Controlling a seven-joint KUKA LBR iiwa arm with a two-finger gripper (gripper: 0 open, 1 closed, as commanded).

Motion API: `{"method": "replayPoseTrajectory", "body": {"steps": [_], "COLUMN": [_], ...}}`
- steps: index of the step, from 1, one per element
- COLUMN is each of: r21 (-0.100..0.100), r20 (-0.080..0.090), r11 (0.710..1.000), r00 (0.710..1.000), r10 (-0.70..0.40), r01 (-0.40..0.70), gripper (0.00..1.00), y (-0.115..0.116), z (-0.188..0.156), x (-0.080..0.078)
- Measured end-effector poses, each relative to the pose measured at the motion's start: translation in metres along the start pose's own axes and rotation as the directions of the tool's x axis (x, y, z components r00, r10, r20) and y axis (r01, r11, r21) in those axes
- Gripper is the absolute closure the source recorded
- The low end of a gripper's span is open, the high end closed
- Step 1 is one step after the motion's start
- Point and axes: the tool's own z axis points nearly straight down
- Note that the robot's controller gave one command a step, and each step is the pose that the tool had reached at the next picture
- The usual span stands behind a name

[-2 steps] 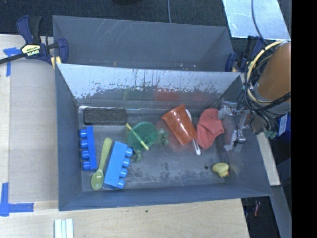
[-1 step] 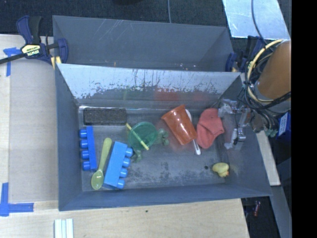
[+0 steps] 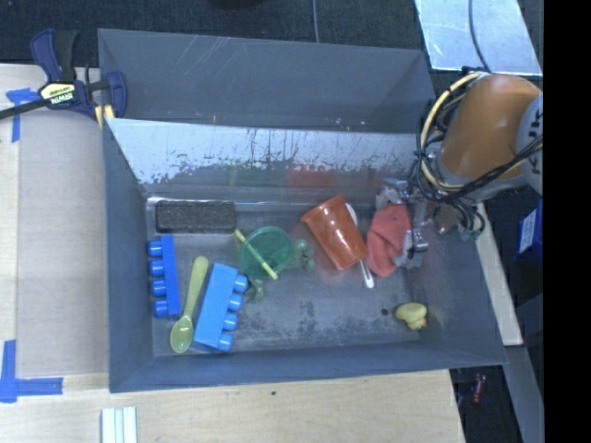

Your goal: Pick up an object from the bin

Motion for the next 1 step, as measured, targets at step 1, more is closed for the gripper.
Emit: {"method": "replayPoseTrajectory", "body": {"steps": [1], "r21": [0.000], "r20": [-0.002], "r11": [1.000], "r00": [1.000], "r10": [-0.031], "r01": [0.031], "gripper": [0.00], "y": [0.0125], "z": [0.0168], "x": [-0.0126]}}
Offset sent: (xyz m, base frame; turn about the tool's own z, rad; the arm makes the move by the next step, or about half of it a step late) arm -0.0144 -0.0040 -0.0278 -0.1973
